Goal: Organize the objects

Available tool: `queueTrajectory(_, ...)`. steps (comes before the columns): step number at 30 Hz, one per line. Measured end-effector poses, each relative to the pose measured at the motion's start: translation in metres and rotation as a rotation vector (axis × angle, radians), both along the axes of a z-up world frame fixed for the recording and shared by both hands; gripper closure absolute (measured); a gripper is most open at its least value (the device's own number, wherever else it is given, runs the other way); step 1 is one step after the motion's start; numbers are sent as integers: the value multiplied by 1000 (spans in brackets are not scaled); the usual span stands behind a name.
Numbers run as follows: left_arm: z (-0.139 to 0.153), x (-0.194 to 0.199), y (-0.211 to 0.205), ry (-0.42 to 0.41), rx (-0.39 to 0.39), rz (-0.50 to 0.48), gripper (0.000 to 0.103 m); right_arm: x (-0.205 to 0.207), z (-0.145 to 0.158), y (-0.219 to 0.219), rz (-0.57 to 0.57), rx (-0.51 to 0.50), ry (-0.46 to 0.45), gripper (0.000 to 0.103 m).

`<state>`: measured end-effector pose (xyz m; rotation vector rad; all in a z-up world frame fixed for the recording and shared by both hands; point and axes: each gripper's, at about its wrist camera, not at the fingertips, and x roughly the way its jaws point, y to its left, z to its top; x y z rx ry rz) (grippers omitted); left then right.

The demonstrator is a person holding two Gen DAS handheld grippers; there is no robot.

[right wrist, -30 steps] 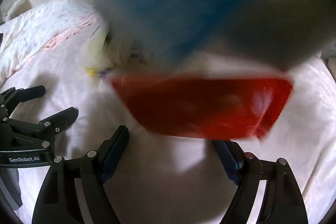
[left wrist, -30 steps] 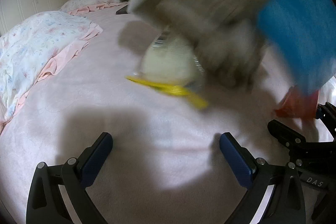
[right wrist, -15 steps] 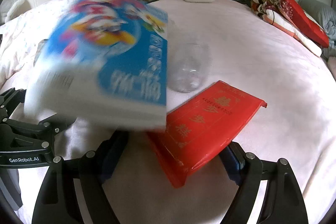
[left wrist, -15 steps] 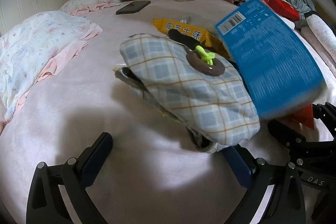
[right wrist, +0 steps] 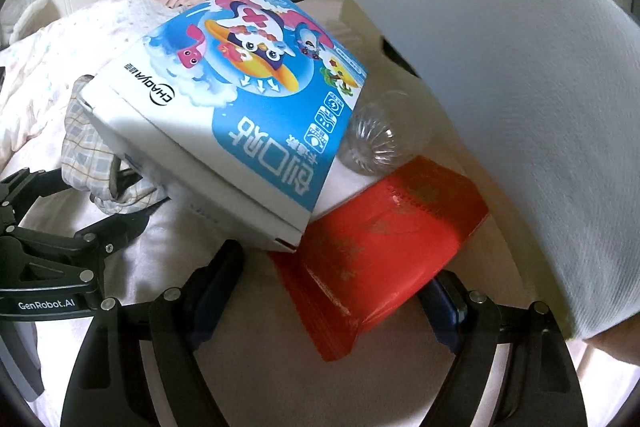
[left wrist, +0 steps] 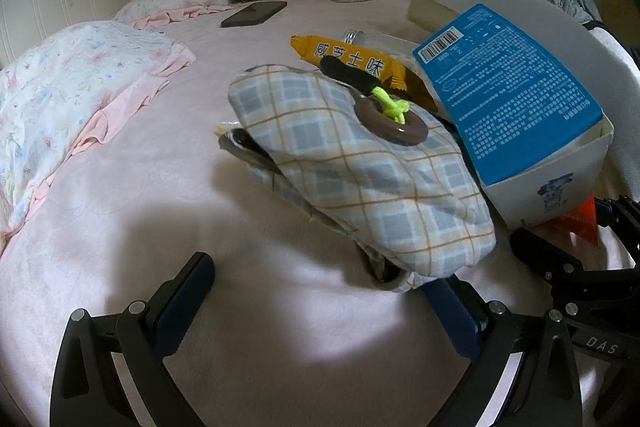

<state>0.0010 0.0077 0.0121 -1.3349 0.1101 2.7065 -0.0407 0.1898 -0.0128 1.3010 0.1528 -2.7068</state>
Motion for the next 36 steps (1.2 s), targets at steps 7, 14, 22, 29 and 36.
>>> queueTrajectory(7,0,0,0,0,0,0,0,3,0,-3,0,-6,-2,20)
queueTrajectory(14,0,0,0,0,0,1,0,5,0,-6,0,-5,-1,20)
queueTrajectory(22,0,0,0,0,-1,1,0,4,-1,-1,1,-6,-1,20)
queueTrajectory(29,0,0,0,0,-1,1,0,3,-2,2,2,-7,-1,20)
queueTrajectory(36,0,0,0,0,-1,1,0,3,-2,2,2,-1,0,20)
